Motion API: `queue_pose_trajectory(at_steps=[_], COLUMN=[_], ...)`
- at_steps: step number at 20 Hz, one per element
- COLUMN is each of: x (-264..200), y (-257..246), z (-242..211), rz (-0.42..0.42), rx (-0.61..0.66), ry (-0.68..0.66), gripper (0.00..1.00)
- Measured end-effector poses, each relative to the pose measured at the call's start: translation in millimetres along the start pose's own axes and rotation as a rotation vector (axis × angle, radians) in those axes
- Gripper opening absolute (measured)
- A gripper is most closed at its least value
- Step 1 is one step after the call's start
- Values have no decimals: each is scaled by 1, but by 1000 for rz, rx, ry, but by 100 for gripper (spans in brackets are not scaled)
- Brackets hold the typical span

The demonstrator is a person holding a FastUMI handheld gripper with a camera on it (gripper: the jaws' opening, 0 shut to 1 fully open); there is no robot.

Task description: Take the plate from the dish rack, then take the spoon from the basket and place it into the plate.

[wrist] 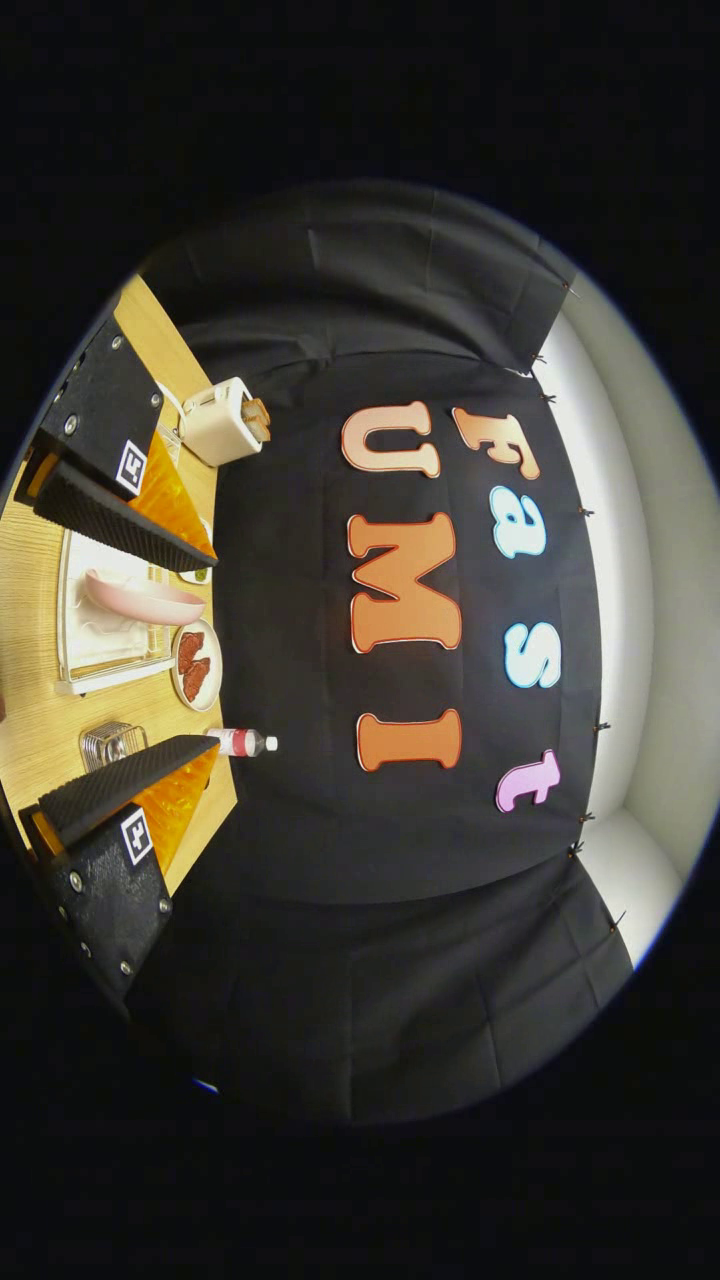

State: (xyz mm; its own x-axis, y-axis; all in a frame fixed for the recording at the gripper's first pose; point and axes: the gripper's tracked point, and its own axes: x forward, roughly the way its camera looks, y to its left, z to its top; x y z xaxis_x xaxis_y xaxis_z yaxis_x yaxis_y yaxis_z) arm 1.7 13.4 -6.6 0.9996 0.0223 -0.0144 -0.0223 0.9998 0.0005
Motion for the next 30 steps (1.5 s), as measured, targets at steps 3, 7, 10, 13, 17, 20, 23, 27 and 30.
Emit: queue_pose_trajectory(at_steps=[3, 7, 10, 13, 17, 20, 23, 27, 30], x=[7, 26, 45, 68, 99, 123, 141, 154, 157], y=[2, 8, 14, 20, 32, 41, 46, 47, 53], z=[-3, -5, -12, -25, -48, -75, -110, -145, -160], rz=[1, 3, 7, 3, 17, 23, 25, -4, -8], rx=[-1, -15, -27, -44, -51, -36, -21, 2, 10], ry=[11, 27, 53, 91, 156, 214, 298, 390, 435], gripper=[97, 97, 97, 97, 98, 98, 98, 98, 91])
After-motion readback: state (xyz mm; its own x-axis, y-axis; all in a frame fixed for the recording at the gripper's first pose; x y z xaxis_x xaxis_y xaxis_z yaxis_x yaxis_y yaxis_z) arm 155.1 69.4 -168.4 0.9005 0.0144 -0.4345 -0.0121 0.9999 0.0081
